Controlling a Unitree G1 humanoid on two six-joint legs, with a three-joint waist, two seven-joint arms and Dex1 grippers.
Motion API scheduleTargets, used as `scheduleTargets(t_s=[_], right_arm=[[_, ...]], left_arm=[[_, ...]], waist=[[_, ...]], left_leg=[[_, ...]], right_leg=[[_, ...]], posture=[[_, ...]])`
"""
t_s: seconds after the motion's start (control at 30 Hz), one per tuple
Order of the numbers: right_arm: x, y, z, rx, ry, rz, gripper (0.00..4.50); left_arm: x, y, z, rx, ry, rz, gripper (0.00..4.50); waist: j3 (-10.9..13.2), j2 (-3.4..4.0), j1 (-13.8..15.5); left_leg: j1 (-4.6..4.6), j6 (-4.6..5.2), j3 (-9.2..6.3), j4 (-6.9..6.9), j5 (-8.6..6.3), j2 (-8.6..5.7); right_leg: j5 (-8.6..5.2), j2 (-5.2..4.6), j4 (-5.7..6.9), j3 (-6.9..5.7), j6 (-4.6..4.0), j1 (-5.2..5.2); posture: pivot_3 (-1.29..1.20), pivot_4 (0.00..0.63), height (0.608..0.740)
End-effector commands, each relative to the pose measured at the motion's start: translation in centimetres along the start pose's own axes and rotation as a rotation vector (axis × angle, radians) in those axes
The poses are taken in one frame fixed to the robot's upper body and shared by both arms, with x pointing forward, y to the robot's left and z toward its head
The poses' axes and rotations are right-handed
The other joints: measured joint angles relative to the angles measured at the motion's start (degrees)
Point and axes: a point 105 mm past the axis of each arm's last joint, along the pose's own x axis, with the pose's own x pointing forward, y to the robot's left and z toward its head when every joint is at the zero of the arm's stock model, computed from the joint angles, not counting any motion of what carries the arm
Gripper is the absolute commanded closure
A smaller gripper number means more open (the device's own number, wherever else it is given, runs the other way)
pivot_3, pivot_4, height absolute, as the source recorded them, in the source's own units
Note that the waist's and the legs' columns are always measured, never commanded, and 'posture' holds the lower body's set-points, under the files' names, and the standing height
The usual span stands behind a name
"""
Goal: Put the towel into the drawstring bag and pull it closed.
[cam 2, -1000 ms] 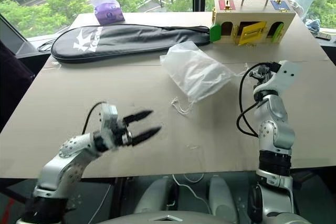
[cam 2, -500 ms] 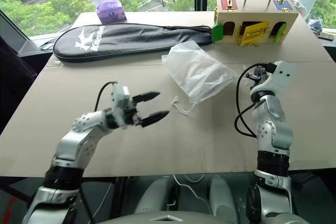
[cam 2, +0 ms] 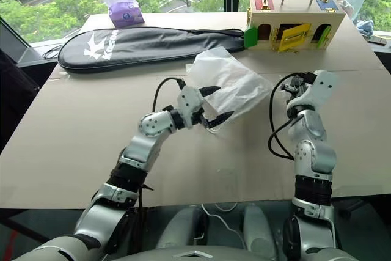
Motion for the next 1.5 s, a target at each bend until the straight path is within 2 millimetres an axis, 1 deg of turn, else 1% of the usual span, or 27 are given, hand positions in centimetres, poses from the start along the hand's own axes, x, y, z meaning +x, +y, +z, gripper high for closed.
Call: scheduleTargets(t_s=[0.03,0.13,0.3,0.37,0.43,0.57,0.7,0.87,1.0,1.07,1.17,1.27,1.33,1.43,1.5], right_arm=[[-0.4,0.4,1.6,0.003,-0.070,0.006,4.50],[-0.4,0.5,1.6,0.006,-0.072,0.005,4.50],[-0.4,0.6,1.5,0.010,-0.070,0.006,4.50],[-0.5,0.6,1.4,0.011,-0.069,0.007,4.50],[-0.5,0.6,1.4,0.010,-0.067,0.008,4.50],[-0.7,0.6,1.4,0.006,-0.065,0.008,4.50],[-0.8,0.7,1.4,0.007,-0.062,0.016,4.50],[-1.5,1.1,0.6,0.001,-0.026,0.039,4.50],[-1.9,1.0,-0.1,-0.004,0.001,0.039,4.50],[-1.9,1.0,-0.1,-0.006,0.004,0.037,4.50],[-1.9,0.8,-0.2,-0.010,0.008,0.032,4.50],[-1.9,0.7,-0.1,-0.012,0.009,0.031,4.50],[-1.9,0.7,-0.1,-0.013,0.010,0.031,4.50],[-2.0,0.9,-0.3,-0.015,0.014,0.032,4.50],[-2.2,1.0,-0.4,-0.015,0.017,0.034,4.50]], left_arm=[[0.5,-0.7,1.3,0.053,-0.012,0.027,0.06],[0.6,-0.6,0.7,0.079,0.039,0.071,0.06],[0.6,1.1,-0.1,0.176,0.125,0.236,0.06],[0.4,1.6,-0.5,0.227,0.157,0.302,0.06],[-0.2,2.7,-1.0,0.248,0.190,0.390,0.06],[-2.1,5.4,-1.9,0.278,0.276,0.594,0.06],[-4.2,6.7,-2.4,0.311,0.326,0.731,0.06],[-8.2,9.3,-2.9,0.321,0.383,0.979,0.06],[-11.4,10.9,-2.7,0.353,0.409,1.156,0.06],[-12.1,11.2,-2.6,0.363,0.413,1.193,0.06],[-13.7,11.3,-3.0,0.347,0.450,1.275,0.06],[-14.4,11.2,-3.1,0.355,0.470,1.319,0.06],[-14.4,11.0,-3.1,0.360,0.480,1.323,0.06],[-13.1,10.1,-3.4,0.346,0.461,1.252,0.06],[-13.1,9.9,-3.5,0.350,0.469,1.255,0.06]], waist=[[0.00,0.00,0.04],[0.00,0.00,0.03],[0.00,0.00,0.03],[0.00,0.00,0.05],[0.00,0.00,0.08],[0.00,0.00,0.06],[0.00,0.00,0.02],[0.00,0.00,0.16],[0.00,-0.01,0.21],[0.00,-0.01,0.33],[-0.01,-0.02,0.47],[-0.01,-0.02,0.76],[-0.01,-0.02,0.96],[-0.01,-0.02,1.09],[-0.01,-0.02,1.11]], left_leg=[[0.00,0.00,-0.01,0.00,0.00,0.00],[0.03,0.00,0.00,0.01,0.00,0.00],[0.05,0.00,-0.01,0.03,0.00,-0.01],[0.04,0.00,-0.02,0.03,0.00,-0.01],[0.04,0.00,-0.01,0.03,0.00,-0.01],[0.05,0.00,-0.03,0.03,0.00,-0.01],[0.06,0.00,-0.04,0.03,0.00,-0.01],[0.04,-0.01,-0.05,0.03,0.00,-0.01],[0.06,-0.01,-0.05,0.05,0.00,-0.01],[0.06,-0.01,-0.06,0.05,0.00,-0.01],[0.06,-0.01,-0.05,0.06,0.00,-0.02],[0.06,-0.01,-0.06,0.06,0.00,-0.01],[0.06,-0.01,-0.07,0.06,0.01,-0.01],[0.06,-0.02,-0.06,0.06,0.01,-0.02],[0.06,-0.02,-0.05,0.06,0.01,-0.02]], right_leg=[[0.00,0.00,0.01,-0.01,0.00,0.00],[0.00,0.00,0.08,0.00,0.00,0.00],[0.00,0.01,0.12,0.00,0.00,0.00],[0.00,0.01,0.11,-0.01,0.00,0.00],[0.00,0.01,0.11,-0.01,0.00,0.00],[0.00,0.01,0.13,-0.01,0.01,0.00],[0.00,0.01,0.15,-0.01,0.01,-0.01],[0.00,-0.01,0.15,-0.02,0.00,-0.01],[0.00,-0.02,0.19,-0.02,0.00,-0.01],[0.00,-0.02,0.20,-0.02,0.00,-0.02],[0.01,-0.02,0.21,-0.02,0.00,-0.01],[0.00,-0.02,0.22,-0.03,0.00,-0.02],[0.00,-0.02,0.23,-0.04,0.00,-0.02],[0.00,-0.03,0.22,-0.03,0.00,-0.02],[0.00,-0.03,0.22,-0.03,0.00,-0.02]], posture=[[0.00,0.150,0.740],[0.00,0.150,0.740],[0.00,0.150,0.740],[0.00,0.150,0.740],[0.00,0.150,0.740],[0.00,0.150,0.740],[0.00,0.150,0.740],[0.00,0.150,0.740],[0.00,0.150,0.740],[0.00,0.150,0.740],[0.00,0.150,0.740],[0.00,0.150,0.740],[0.00,0.150,0.740],[0.00,0.150,0.740],[0.00,0.150,0.740]])
